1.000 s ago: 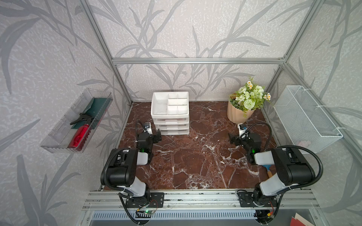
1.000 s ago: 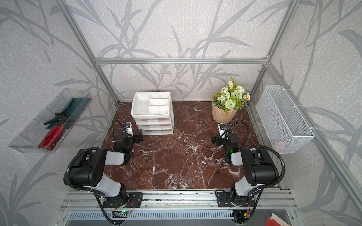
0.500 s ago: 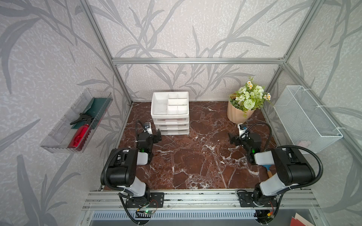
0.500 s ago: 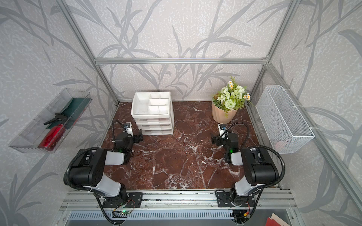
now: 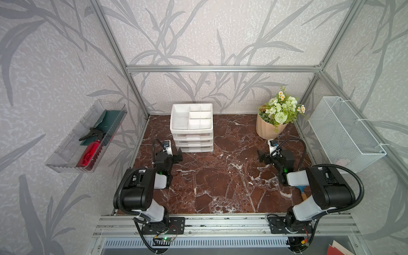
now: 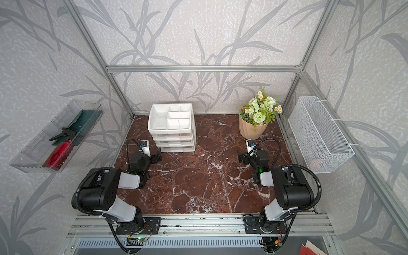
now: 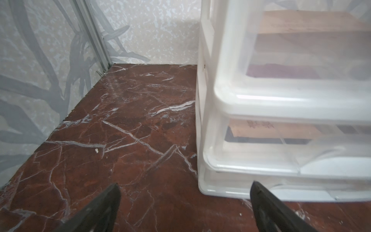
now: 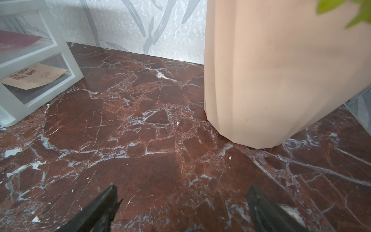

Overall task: Take the postcards out of the drawer
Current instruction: Adjust the storage box at the center of the board.

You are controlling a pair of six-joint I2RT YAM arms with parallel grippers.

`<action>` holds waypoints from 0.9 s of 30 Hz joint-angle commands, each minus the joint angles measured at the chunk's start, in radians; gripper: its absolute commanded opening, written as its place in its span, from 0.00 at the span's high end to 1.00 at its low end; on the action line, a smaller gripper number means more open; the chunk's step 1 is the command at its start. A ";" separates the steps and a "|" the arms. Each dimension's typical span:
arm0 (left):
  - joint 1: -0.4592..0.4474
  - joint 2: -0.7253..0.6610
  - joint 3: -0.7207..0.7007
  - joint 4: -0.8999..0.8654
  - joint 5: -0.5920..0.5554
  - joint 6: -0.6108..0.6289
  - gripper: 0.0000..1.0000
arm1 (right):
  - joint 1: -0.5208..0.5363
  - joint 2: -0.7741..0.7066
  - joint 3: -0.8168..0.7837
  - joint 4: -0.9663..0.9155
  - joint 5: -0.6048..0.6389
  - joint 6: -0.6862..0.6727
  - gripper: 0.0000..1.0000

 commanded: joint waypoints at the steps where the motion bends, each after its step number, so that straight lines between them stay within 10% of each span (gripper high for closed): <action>1: 0.001 -0.045 -0.063 0.150 0.054 0.043 0.01 | 0.005 -0.103 0.003 -0.052 0.038 0.010 0.01; 10: -0.047 -0.566 -0.187 -0.031 0.066 0.073 0.01 | 0.163 -0.495 0.070 -0.339 0.128 -0.137 0.01; 17: -0.090 -0.974 0.038 -0.618 -0.233 -0.189 0.01 | 0.200 -0.495 0.420 -0.860 0.092 0.154 0.01; 27: -0.095 -0.632 0.804 -1.369 -0.185 -0.238 0.01 | 0.399 -0.235 0.864 -1.207 0.024 0.274 0.01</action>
